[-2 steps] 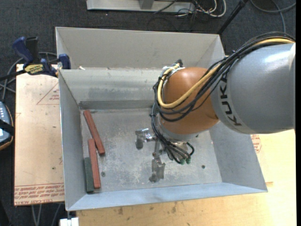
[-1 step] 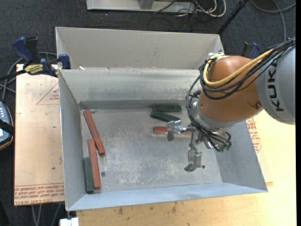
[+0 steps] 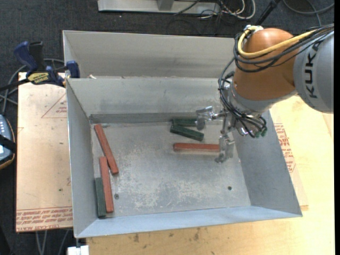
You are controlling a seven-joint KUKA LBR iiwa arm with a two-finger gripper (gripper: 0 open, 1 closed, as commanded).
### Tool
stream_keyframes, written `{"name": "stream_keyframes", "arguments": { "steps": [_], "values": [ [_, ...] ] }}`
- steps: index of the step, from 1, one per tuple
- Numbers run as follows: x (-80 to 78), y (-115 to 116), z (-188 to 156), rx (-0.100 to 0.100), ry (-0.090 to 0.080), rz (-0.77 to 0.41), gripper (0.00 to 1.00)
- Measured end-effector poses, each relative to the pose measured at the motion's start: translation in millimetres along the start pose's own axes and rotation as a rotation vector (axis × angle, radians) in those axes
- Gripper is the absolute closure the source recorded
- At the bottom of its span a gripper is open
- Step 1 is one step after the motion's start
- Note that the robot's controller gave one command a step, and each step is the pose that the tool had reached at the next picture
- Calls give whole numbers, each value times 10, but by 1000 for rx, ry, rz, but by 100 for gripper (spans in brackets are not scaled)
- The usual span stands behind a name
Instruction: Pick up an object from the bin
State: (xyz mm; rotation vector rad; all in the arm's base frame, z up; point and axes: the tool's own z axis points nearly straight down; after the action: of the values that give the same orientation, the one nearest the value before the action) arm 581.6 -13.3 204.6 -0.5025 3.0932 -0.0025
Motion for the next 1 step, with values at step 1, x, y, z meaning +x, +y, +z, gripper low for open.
{"name": "stream_keyframes", "arguments": {
  "steps": [1],
  "values": [
    [-588, -408, 813, -3, 5, -19, 0]
  ]
}}
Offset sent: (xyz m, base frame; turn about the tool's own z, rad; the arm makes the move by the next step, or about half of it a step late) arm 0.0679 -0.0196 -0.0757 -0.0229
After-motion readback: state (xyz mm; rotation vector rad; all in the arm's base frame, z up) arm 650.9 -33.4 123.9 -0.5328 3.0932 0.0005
